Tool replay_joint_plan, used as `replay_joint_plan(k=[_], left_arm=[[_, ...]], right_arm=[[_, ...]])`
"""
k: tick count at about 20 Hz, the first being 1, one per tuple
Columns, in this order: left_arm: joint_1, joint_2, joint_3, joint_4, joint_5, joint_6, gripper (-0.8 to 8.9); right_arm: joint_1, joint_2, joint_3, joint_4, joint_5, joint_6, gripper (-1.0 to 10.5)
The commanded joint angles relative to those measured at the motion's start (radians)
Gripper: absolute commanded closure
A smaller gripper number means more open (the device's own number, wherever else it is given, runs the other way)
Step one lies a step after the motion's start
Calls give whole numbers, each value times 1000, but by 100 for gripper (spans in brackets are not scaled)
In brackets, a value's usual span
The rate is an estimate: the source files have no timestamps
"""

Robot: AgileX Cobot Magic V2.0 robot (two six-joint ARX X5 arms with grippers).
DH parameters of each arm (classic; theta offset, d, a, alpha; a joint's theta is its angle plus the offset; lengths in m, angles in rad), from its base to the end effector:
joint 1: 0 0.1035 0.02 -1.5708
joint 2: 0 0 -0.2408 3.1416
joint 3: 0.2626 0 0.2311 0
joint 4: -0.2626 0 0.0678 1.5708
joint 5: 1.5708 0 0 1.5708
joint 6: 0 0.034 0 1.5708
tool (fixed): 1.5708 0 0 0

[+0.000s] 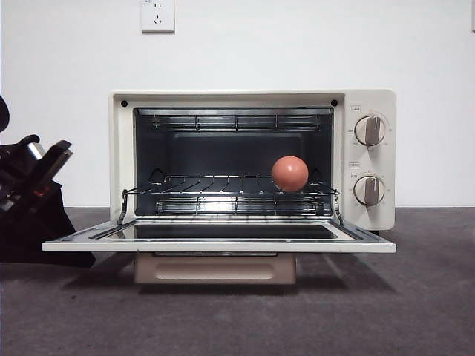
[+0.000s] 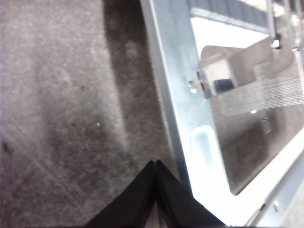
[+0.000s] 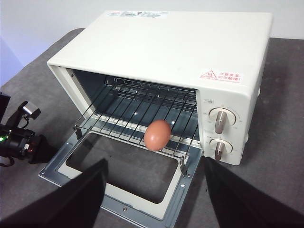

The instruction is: Eggoven

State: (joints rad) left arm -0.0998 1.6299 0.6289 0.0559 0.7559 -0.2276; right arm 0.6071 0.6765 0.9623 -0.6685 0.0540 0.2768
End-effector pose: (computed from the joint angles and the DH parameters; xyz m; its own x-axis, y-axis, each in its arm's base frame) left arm 0.2557 -0.0490 0.1133 0.3557 -0.7250 -0.5898 0.2781 0.6846 -0.6738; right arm 0.1028 0.0691 0.3367 0.7916 0.4841 -0.3729 -0.4246 0.8746 0.2341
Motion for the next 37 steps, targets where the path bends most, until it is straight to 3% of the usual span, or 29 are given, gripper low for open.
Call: replay_joint_plan(k=[1,5,8,15,19,29,34,37], left_arm=[[6,22,3,46,90,-49,807],[37,22,4,138,210,-137,807],[48,22,4,225,244,-211,807],[48,22,6,599,196,-457,807],[48,20,10,710,134,-539,807],[39,-166,10,610,111,-515,806],[11,-365,11,327,17,-357,806],[-21,-503,11,120,-90,-239,806]], right_arm=[[7,7,17,8,2,-5,623],[7,6,17,8,3,-4,623],[7,6,17,8,6,-4,623],[7,7,17,-10,6,0,623],[7,7,17,-30,6,0,623],[7,11,17,-40,6,-1,623],[7,20,15,-42,-1,-3,623],[7,22,4,-34,-2,-5,623]])
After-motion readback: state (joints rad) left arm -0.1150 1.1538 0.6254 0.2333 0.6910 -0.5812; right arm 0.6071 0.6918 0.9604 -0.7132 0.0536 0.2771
